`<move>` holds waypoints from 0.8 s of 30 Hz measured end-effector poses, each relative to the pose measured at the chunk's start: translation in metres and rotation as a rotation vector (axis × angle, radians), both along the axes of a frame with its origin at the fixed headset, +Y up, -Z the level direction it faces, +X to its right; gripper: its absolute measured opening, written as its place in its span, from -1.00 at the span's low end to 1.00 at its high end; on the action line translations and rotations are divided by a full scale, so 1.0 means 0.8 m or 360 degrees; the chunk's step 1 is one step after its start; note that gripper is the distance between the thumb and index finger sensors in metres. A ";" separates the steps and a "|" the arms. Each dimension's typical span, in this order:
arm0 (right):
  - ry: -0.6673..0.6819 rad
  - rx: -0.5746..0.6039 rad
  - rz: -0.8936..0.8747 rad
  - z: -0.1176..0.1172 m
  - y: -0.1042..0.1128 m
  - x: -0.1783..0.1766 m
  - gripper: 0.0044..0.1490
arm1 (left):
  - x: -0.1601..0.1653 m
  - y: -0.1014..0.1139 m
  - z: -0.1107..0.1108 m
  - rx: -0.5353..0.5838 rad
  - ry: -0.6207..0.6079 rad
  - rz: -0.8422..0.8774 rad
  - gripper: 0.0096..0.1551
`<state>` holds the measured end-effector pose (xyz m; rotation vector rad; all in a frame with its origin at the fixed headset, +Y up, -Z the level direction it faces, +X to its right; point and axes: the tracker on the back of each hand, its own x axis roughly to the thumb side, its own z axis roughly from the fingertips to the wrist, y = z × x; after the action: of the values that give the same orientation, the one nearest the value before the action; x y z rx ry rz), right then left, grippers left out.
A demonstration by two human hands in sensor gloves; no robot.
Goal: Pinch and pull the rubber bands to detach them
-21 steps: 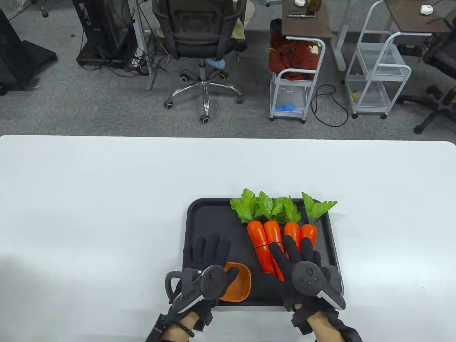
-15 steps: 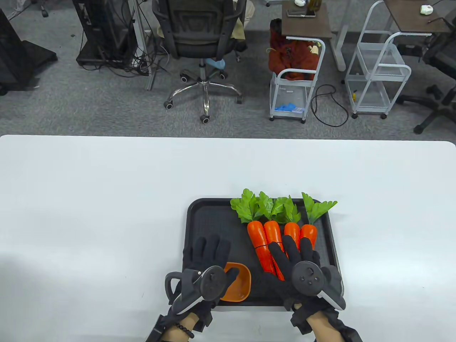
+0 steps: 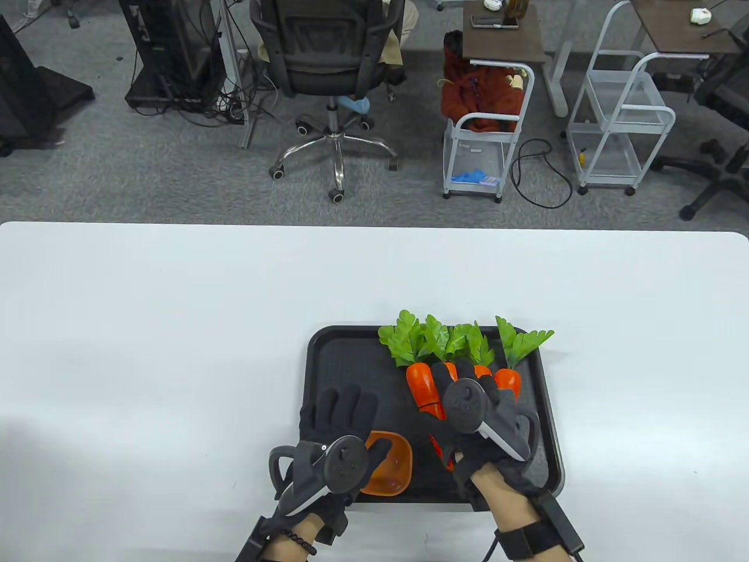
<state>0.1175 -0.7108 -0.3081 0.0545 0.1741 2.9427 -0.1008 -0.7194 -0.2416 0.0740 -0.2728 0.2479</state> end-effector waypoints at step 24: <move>-0.0122 -0.0199 0.0360 -0.064 -0.029 -0.048 0.07 | -0.007 0.004 0.003 0.0015 0.0019 0.0020 -0.15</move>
<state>0.0792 -0.7336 -0.3595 -0.1027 0.3753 3.1435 -0.1061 -0.7165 -0.2395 0.0868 -0.2618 0.2585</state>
